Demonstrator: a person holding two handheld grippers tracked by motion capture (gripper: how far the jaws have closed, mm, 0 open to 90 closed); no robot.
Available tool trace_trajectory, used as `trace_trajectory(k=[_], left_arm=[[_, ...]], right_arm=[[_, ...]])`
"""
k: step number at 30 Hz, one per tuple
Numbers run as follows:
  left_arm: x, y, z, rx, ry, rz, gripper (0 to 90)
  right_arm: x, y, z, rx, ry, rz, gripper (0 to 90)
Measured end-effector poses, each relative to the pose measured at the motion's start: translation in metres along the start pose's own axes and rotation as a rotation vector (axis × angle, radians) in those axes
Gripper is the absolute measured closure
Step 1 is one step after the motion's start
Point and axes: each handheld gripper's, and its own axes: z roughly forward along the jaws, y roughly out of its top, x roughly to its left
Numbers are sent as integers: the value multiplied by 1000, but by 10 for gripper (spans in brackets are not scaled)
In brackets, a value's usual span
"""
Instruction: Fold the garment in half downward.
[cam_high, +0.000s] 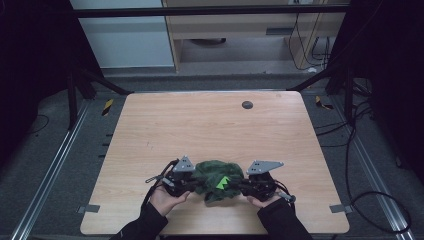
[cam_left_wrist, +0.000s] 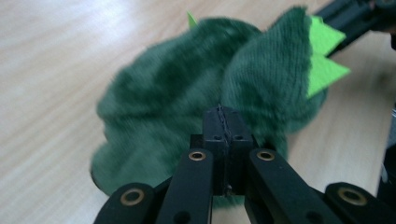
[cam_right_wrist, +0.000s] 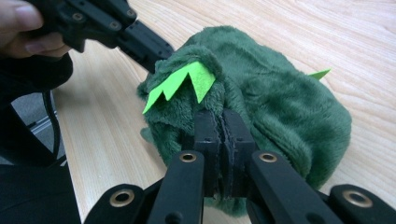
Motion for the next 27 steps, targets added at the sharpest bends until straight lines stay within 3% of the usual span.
trace_trajectory(k=[3, 8, 12, 16, 19, 27], left_arm=[[-3, -1, 0, -5, 0, 9, 898], [3, 3, -3, -28, 36, -15, 899], [5, 9, 0, -41, 40, -32, 899], [-3, 9, 9, -10, 21, 8, 898], [-8, 6, 12, 13, 7, 32, 898], [-16, 1, 11, 19, -14, 43, 898]], right_arm=[[2, -3, 0, 10, 6, -5, 864], [6, -9, -1, 29, 16, -5, 865], [7, -13, -1, 43, 20, -4, 864], [8, -12, -4, 40, 21, -5, 843], [8, -9, -9, 19, 20, -6, 835], [5, 3, -28, -65, 11, 10, 839]])
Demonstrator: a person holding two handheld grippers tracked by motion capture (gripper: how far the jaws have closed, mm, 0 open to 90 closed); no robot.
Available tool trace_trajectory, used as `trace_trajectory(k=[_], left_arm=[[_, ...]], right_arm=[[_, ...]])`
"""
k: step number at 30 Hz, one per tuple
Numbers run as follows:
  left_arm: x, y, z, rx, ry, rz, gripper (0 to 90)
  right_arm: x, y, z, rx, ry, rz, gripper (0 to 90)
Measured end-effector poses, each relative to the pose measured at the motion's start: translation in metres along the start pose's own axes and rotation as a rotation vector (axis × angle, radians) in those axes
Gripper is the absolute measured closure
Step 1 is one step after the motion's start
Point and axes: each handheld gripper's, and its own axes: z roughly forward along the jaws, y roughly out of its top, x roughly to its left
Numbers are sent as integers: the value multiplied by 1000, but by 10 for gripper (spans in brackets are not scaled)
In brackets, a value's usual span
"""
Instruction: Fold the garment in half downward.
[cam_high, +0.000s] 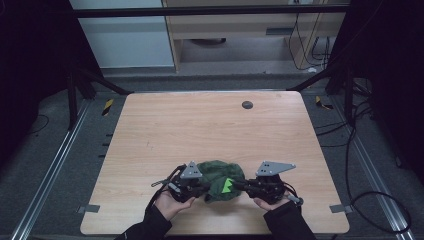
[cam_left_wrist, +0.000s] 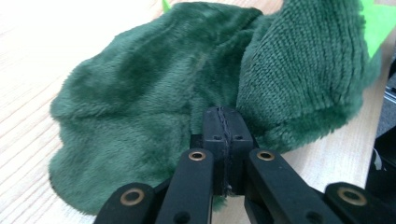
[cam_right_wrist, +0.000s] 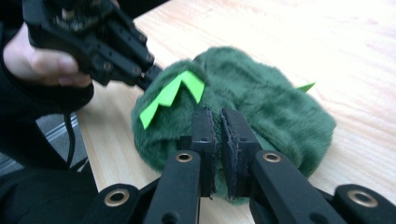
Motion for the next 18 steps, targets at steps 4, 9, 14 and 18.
trace_trajectory(k=[4, 9, 14, 18], left_arm=[[-3, -1, 1, 12, -6, 13, 898], [-6, -3, 1, 17, -13, 24, 898], [-4, -6, -5, 13, 29, 29, 898], [0, -11, -4, 26, 34, 11, 897]], right_arm=[[-1, 6, -8, -34, -5, 8, 839], [-4, 10, -6, -75, -21, 38, 872], [-3, -1, 22, 14, -21, 41, 890], [-5, -11, 35, 77, -30, 45, 890]])
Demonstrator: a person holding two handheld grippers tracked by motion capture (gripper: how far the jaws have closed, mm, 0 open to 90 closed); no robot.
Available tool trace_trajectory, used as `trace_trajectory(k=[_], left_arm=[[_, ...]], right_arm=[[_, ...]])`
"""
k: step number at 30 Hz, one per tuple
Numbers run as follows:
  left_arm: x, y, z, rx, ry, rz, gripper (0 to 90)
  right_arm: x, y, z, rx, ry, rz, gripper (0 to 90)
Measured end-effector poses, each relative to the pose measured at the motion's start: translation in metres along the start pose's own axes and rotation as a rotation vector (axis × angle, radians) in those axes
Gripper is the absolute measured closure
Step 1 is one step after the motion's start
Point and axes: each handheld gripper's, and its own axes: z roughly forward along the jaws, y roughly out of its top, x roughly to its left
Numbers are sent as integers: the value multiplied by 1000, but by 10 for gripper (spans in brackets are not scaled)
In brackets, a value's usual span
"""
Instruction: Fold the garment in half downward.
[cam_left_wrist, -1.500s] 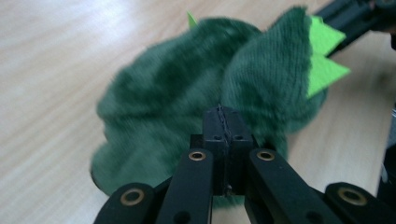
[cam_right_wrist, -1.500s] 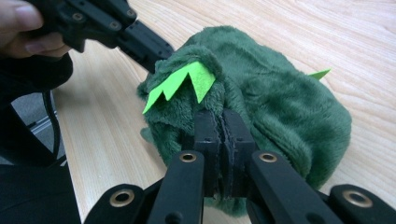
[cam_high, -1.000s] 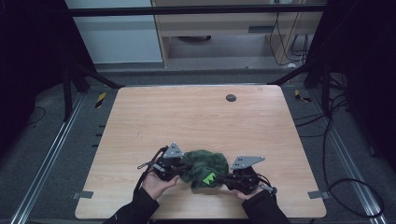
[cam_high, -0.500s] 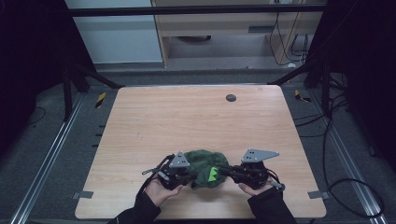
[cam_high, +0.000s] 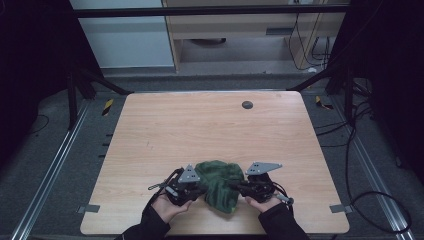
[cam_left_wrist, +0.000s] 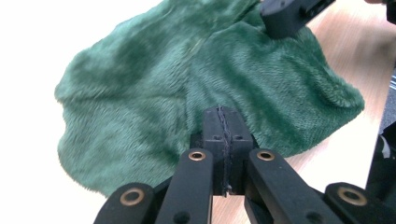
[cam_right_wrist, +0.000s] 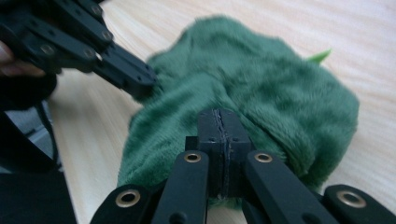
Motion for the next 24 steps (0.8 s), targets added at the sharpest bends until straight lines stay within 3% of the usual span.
trace_trajectory(k=[6, 11, 16, 24], left_arm=[[3, -3, 5, 22, -5, -4, 897], [5, -4, -4, -7, 11, -15, 886], [19, -5, -23, -54, 77, -56, 855], [47, -22, -44, -71, 173, -140, 754]], right_arm=[[-2, -6, 7, 20, -18, -7, 883], [-2, -4, 3, -9, -17, -7, 864], [-9, 3, -12, -89, -54, 10, 860], [-29, 3, -29, -138, -162, 70, 767]])
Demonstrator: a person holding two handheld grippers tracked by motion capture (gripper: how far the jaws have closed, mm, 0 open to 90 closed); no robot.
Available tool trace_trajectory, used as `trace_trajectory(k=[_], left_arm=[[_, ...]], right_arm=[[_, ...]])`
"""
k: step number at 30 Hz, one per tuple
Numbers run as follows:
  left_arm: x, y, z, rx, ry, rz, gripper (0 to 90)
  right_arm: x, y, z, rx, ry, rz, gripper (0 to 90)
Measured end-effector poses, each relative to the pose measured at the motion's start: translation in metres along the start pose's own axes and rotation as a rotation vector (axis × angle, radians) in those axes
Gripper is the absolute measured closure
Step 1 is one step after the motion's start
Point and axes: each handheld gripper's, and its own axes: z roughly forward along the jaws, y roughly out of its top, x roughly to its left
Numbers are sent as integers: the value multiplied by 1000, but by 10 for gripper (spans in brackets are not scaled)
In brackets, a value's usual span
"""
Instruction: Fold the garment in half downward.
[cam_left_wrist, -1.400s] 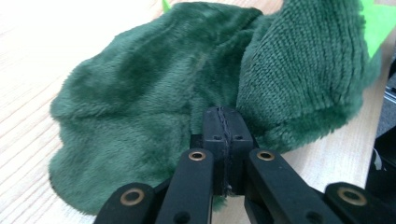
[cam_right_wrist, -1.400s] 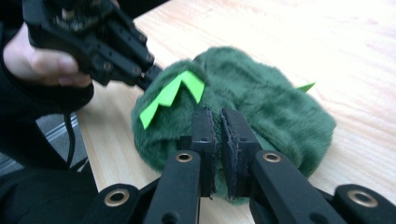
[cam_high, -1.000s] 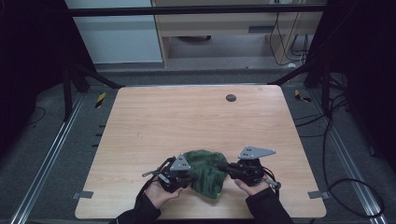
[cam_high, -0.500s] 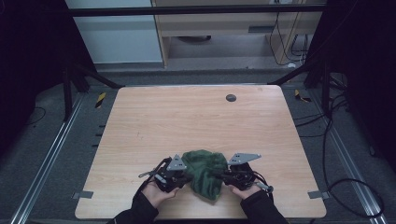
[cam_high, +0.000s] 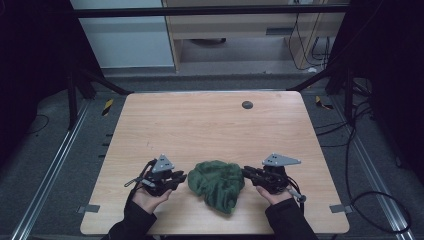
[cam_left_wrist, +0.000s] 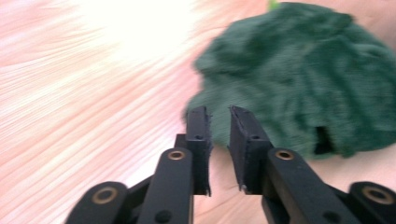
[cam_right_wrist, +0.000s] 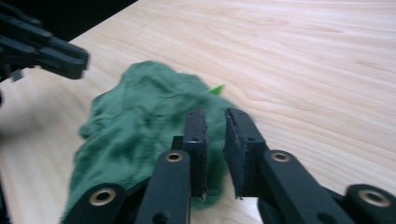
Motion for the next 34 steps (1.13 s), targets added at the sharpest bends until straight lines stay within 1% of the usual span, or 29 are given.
trace_trajectory(k=[5, 9, 10, 11, 13, 16, 18, 20, 21, 22, 24, 25, 27, 30, 33, 34], left_arm=[[16, -12, -8, -5, 64, -36, 651], [27, -22, -13, -6, 108, -60, 552], [27, -22, -13, -6, 108, -60, 532], [32, -26, -15, -9, 126, -71, 504], [36, -29, -18, -13, 141, -82, 481], [41, -33, -21, -21, 161, -93, 433], [45, -36, -24, -26, 181, -101, 404], [49, -39, -26, -28, 191, -108, 372], [51, -41, -26, -31, 198, -112, 353], [51, -41, -26, -31, 198, -112, 343], [56, -45, -28, -28, 217, -117, 317], [57, -46, -29, -24, 218, -120, 306], [61, -49, -30, -22, 218, -129, 293], [68, -54, -31, -18, 240, -134, 273], [73, -57, -33, -34, 264, -150, 250], [73, -57, -33, -34, 264, -150, 241]], right_arm=[[-10, -1, -6, 7, -62, 4, 682], [-20, -4, -11, 14, -125, 23, 596], [-20, -4, -11, 14, -125, 23, 596], [-26, -5, -15, 12, -153, 31, 553], [-30, -7, -17, 10, -173, 33, 523], [-36, -9, -22, 14, -197, 41, 488], [-39, -11, -25, 15, -214, 44, 450], [-43, -13, -27, 16, -230, 54, 414], [-45, -15, -29, 22, -238, 65, 399], [-48, -16, -30, 25, -247, 68, 386], [-51, -18, -32, 38, -269, 70, 356], [-53, -19, -33, 42, -281, 78, 341], [-56, -20, -34, 45, -290, 80, 314], [-60, -24, -37, 52, -309, 92, 271], [-64, -27, -38, 64, -324, 94, 249], [-64, -28, -38, 65, -324, 98, 242]])
